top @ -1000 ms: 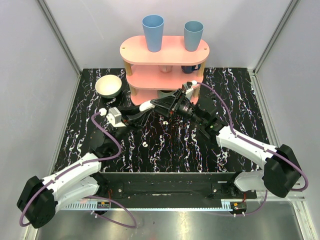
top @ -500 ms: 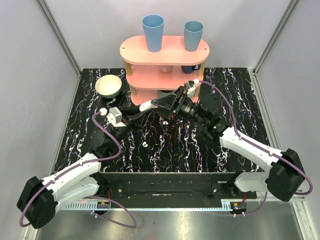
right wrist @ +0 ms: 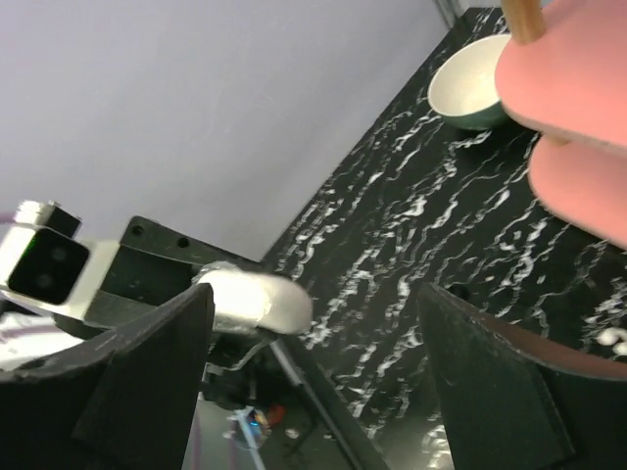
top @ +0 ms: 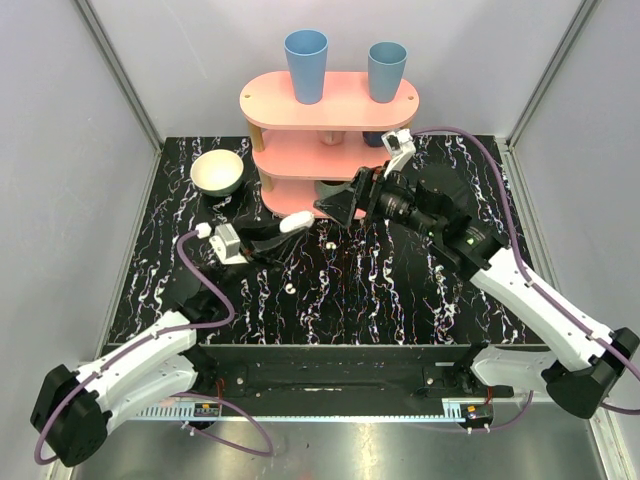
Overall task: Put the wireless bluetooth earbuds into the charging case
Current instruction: Pass from the right arm to the left, then open the charging case.
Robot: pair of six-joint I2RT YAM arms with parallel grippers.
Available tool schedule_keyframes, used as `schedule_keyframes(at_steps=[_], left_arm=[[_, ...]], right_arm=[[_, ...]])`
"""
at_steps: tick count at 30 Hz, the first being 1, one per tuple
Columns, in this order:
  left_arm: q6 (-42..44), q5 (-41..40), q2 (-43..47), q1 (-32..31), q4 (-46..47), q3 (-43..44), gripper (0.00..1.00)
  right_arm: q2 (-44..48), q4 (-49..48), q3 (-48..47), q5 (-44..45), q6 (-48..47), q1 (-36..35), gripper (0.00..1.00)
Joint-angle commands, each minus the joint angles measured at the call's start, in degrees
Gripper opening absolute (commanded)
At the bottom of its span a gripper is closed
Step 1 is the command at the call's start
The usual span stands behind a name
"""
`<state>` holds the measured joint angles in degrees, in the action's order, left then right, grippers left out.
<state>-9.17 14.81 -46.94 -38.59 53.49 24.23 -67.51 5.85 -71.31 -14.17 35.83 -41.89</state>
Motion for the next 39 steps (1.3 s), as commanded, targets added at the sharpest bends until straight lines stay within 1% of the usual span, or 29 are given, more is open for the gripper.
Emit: schedule_keyframes(at_steps=[1,2,4,5,6,7,8,9,10,11,13,14,19,25,33,39], left_arm=[[-4.5,13.6,0.0,0.9,4.8,1.3,0.0],[-6.0,15.7,-0.8,1.2,8.2,1.1,0.0],[-10.4,16.4,-1.6,1.7,12.1,1.0,0.0],[-11.9,16.9,-2.6,2.5,16.0,0.9,0.0],[-13.5,17.0,-3.2,3.0,18.0,0.8,0.0],[-17.0,17.1,-3.9,3.6,20.2,0.6,0.0],[-19.1,17.7,-5.7,5.2,25.3,0.3,0.0],[-21.5,18.0,-6.6,6.1,28.0,0.2,0.0],[-26.5,18.3,-7.6,8.0,30.4,0.2,0.0],[-28.7,19.0,-10.1,8.7,35.4,0.2,0.0],[-32.7,19.9,-12.1,10.1,38.4,0.5,0.0],[-33.3,21.4,-13.5,10.4,39.3,1.1,0.0],[-32.3,23.9,-14.5,10.5,39.8,2.0,0.0],[-30.4,26.5,-13.8,10.4,39.6,2.9,0.0],[-23.9,26.9,-10.5,10.2,37.9,1.5,0.0],[-21.3,27.0,-9.4,9.9,36.3,1.7,0.0]], right_arm=[[1.6,10.8,-4.4,-5.9,-19.7,0.1,0.91],[1.7,11.5,-4.7,-7.2,-20.9,0.1,0.91],[1.6,13.0,-6.5,-9.5,-23.3,0.1,0.9],[1.6,14.2,-6.8,-9.7,-23.6,0.1,0.9],[1.8,14.3,-7.1,-10.3,-24.1,0.0,0.9],[1.9,14.3,-7.6,-11.9,-24.6,0.1,0.9],[2.1,14.3,-7.7,-12.5,-24.7,0.1,0.9],[2.2,14.3,-8.0,-13.2,-24.7,0.0,0.91],[2.3,14.5,-8.5,-14.6,-24.5,0.1,0.9],[2.4,14.4,-8.7,-14.7,-24.2,0.0,0.91],[2.5,14.2,-8.9,-15.4,-23.6,0.1,0.91],[2.5,13.9,-9.0,-15.5,-23.4,0.1,0.91],[1.6,11.9,-9.0,-16.1,-22.2,0.0,0.91],[-0.9,11.6,-9.0,-14.4,-21.9,-0.3,0.89],[-2.9,11.9,-10.2,-14.7,-22.1,-1.7,0.89],[-3.9,12.0,-10.8,-14.2,-22.2,-3.2,0.89]])
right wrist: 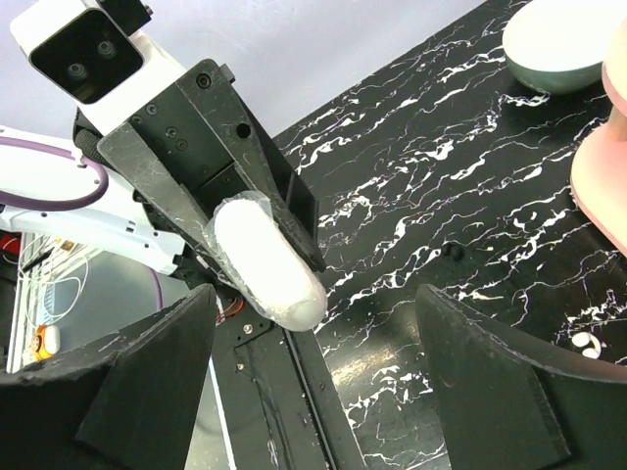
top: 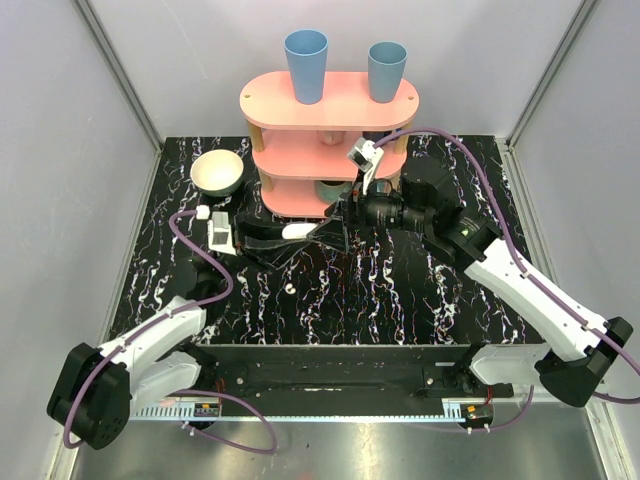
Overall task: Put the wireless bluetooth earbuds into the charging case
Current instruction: Open the charging case.
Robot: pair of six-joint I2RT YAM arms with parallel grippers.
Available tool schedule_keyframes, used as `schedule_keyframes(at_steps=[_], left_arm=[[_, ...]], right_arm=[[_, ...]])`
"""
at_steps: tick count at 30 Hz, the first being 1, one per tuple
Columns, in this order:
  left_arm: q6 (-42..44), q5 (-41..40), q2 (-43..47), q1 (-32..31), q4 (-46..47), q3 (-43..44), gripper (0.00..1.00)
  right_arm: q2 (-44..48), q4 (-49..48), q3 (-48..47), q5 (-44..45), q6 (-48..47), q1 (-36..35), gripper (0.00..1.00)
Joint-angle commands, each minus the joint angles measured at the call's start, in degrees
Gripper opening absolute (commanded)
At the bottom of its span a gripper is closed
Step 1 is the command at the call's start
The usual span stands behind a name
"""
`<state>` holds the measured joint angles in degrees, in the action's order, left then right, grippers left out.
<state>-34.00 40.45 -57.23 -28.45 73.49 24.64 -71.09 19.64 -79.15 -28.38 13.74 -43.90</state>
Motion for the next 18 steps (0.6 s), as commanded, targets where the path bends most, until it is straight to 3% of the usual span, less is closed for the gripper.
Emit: schedule_keyframes(at_steps=[1,18], left_arm=[[3.6,1.8,1.1,-0.3,16.2,1.5,0.0],[3.5,2.5,2.7,-0.8,16.6,2.0,0.0]], right_arm=[[-0.5,-1.9,-3.0,0.3,0.0,-1.4,0.89],[-1.2,-1.2,-2.8,4.5,-1.0,-2.3,0.88]])
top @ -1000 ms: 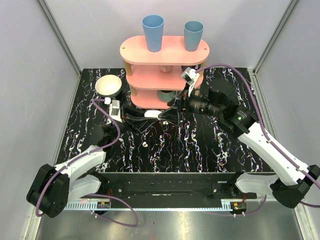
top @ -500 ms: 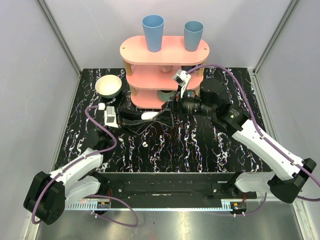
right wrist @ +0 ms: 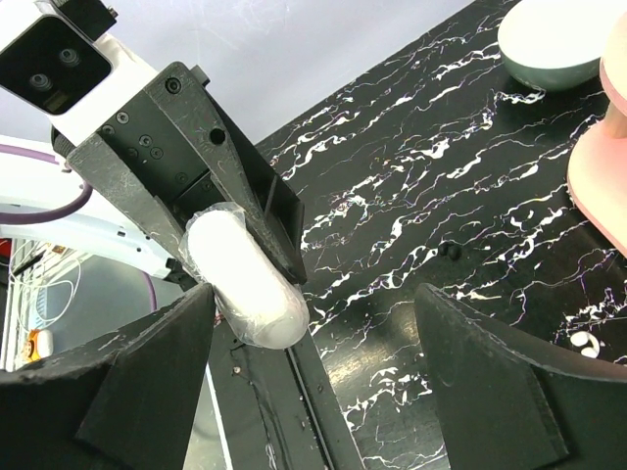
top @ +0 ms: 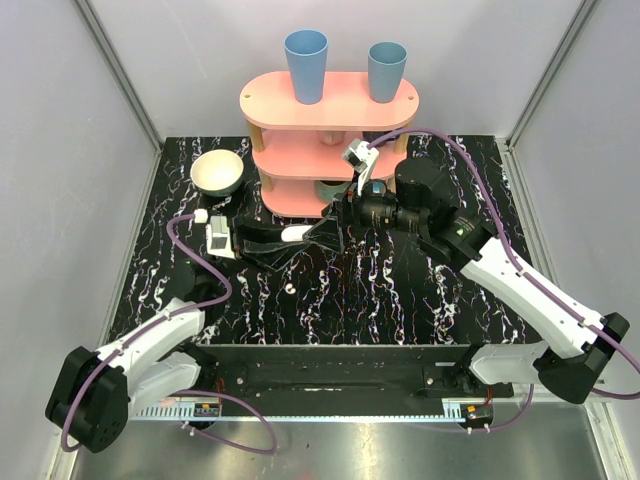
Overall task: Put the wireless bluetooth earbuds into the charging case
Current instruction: Open the charging case.
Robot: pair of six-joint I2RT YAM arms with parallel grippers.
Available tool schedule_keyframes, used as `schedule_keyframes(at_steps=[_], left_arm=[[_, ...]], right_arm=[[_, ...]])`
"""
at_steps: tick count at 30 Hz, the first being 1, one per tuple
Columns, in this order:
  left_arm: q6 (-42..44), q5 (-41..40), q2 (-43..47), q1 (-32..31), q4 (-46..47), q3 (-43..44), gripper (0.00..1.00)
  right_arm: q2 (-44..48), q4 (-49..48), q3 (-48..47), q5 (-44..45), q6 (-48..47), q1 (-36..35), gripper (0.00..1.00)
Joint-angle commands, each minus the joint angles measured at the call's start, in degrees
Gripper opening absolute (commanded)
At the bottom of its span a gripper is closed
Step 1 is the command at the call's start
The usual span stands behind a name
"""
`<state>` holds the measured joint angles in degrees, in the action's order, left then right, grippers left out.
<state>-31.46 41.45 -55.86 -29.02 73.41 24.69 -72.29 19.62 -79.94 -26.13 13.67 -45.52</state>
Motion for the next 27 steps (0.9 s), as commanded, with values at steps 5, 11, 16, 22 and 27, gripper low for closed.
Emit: schedule_keyframes(at_steps=[5,11,16,22,27], left_arm=[[0.7,2.0,1.6,-0.3,16.9,2.1,0.0],[0.4,2.4,2.2,-0.5,17.1,2.1,0.0],[0.2,2.8,3.0,-0.6,17.1,1.9,0.0],[0.0,2.3,3.6,-0.6,17.1,1.3,0.0],[0.3,2.1,3.7,-0.6,17.0,0.6,0.0]], right_arm=[[0.2,-2.2,-1.1,4.9,-0.2,-0.7,0.88],[0.7,-4.4,-0.3,7.6,1.0,-0.7,0.89],[0.5,-6.1,-0.1,8.1,2.0,-0.7,0.9],[0.2,-7.5,-0.2,7.4,2.7,-0.7,0.91],[0.0,-8.3,-0.6,6.9,3.5,-0.7,0.92]])
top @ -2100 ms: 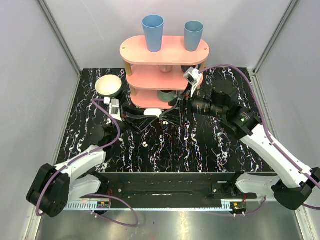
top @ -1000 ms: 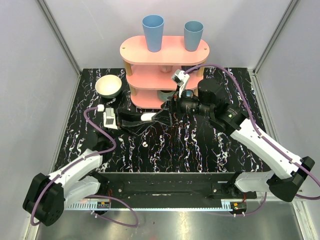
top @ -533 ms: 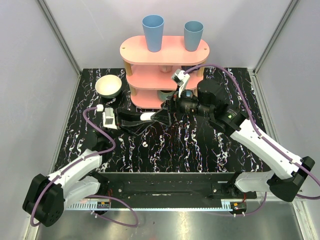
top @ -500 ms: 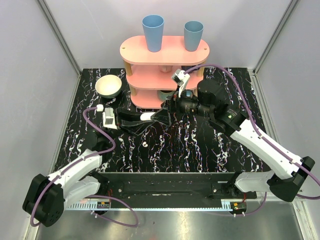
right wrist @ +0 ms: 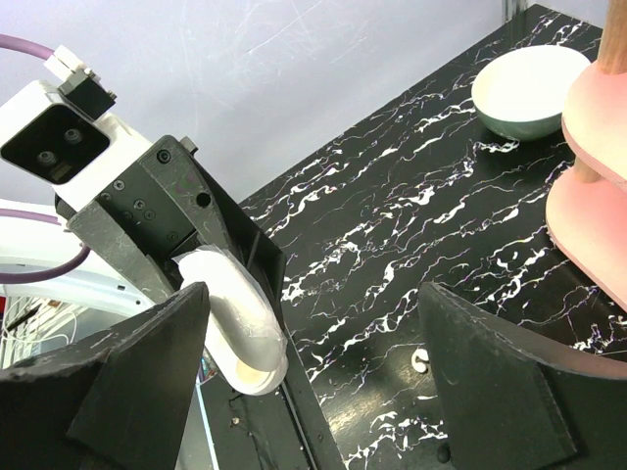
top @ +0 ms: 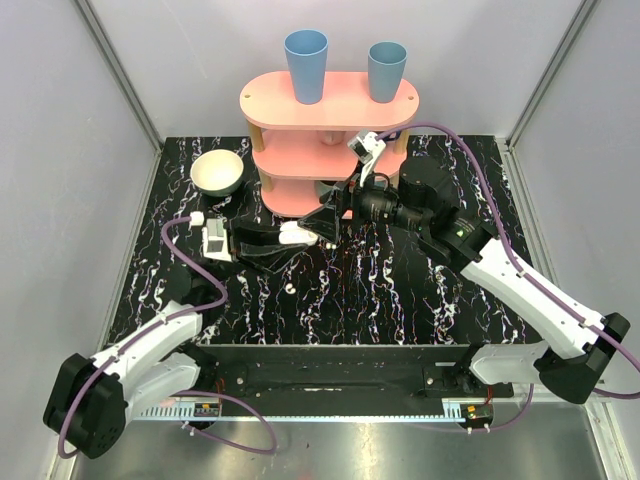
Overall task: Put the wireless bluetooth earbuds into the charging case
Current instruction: Open the charging case.
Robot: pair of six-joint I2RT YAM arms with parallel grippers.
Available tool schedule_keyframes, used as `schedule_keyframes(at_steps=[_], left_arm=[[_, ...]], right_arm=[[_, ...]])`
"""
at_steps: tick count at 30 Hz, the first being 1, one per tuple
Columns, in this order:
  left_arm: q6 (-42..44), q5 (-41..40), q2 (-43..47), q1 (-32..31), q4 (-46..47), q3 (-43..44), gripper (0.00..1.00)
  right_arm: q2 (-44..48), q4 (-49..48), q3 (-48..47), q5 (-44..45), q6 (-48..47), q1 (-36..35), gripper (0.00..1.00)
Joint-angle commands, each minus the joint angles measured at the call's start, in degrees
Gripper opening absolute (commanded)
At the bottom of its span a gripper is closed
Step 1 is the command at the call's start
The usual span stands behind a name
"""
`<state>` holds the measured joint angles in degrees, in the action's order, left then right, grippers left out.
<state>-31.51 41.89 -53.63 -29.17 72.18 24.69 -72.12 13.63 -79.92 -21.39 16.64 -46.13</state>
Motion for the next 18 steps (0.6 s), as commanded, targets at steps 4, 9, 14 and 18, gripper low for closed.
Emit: schedule_keyframes(at_steps=[4,9,14,18], left_arm=[[0.7,1.4,1.8,-0.5,18.0,0.4,0.0],[1.6,0.2,1.9,-0.5,16.5,-0.3,0.0],[2.2,-2.0,1.9,-0.5,16.5,-1.7,0.0],[2.3,-4.1,2.0,-0.5,16.5,-2.8,0.0]], right_arm=[[-0.7,-2.7,-0.6,2.6,0.8,-0.1,0.93],[-2.1,-2.6,-1.0,5.0,2.3,-0.1,0.94],[-3.4,-2.5,-1.7,4.6,3.6,-0.1,0.94],[-3.6,-2.6,-2.1,5.5,3.9,-0.1,0.94]])
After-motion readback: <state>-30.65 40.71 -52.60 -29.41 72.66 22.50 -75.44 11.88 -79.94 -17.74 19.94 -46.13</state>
